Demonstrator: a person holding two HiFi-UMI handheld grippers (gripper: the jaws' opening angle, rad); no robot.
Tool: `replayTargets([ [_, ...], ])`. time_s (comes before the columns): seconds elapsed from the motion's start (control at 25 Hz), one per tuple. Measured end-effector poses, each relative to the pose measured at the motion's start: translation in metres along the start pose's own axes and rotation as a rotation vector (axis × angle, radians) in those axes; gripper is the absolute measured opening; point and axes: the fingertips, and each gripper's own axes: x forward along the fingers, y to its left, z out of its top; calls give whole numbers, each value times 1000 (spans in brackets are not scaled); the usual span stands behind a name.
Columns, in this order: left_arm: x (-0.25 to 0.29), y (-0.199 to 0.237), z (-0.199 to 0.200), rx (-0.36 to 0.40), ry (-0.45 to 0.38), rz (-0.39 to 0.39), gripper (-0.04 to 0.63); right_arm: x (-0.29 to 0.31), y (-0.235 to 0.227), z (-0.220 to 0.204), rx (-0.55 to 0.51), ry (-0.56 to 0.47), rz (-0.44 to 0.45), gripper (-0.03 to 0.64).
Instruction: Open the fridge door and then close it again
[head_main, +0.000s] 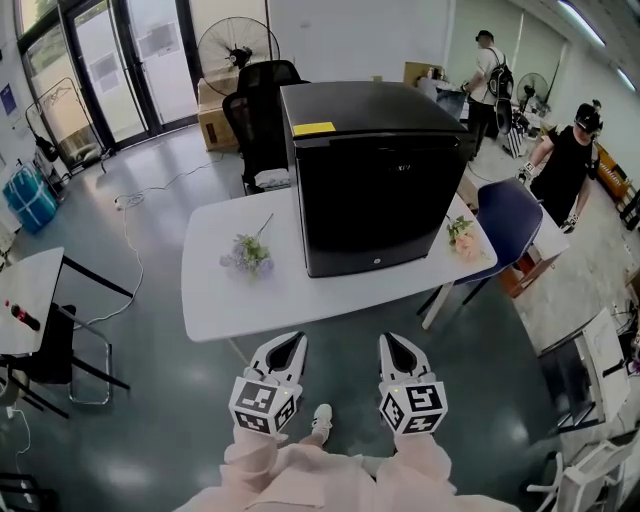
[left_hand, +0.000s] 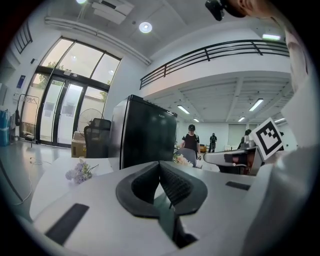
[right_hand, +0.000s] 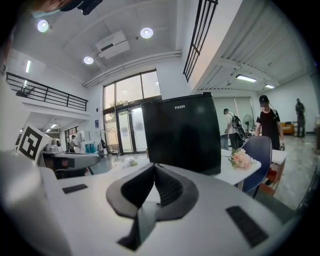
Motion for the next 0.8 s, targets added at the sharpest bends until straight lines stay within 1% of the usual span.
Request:
replayTargets([
  [0.2,25,23,15,6,-8,-11,11,33,-8,18,-34,4,2,14],
  [0.36,42,44,25,10,-20,-16,11,58,-8,35,-78,-13,14,14],
  [0.6,68,69,45,23,-50,-44,11,93,-7,67,-185,-47,33,14],
  [0.8,87,89,65,66,-72,-62,11,119,-10,90,-272,-63,41,14],
])
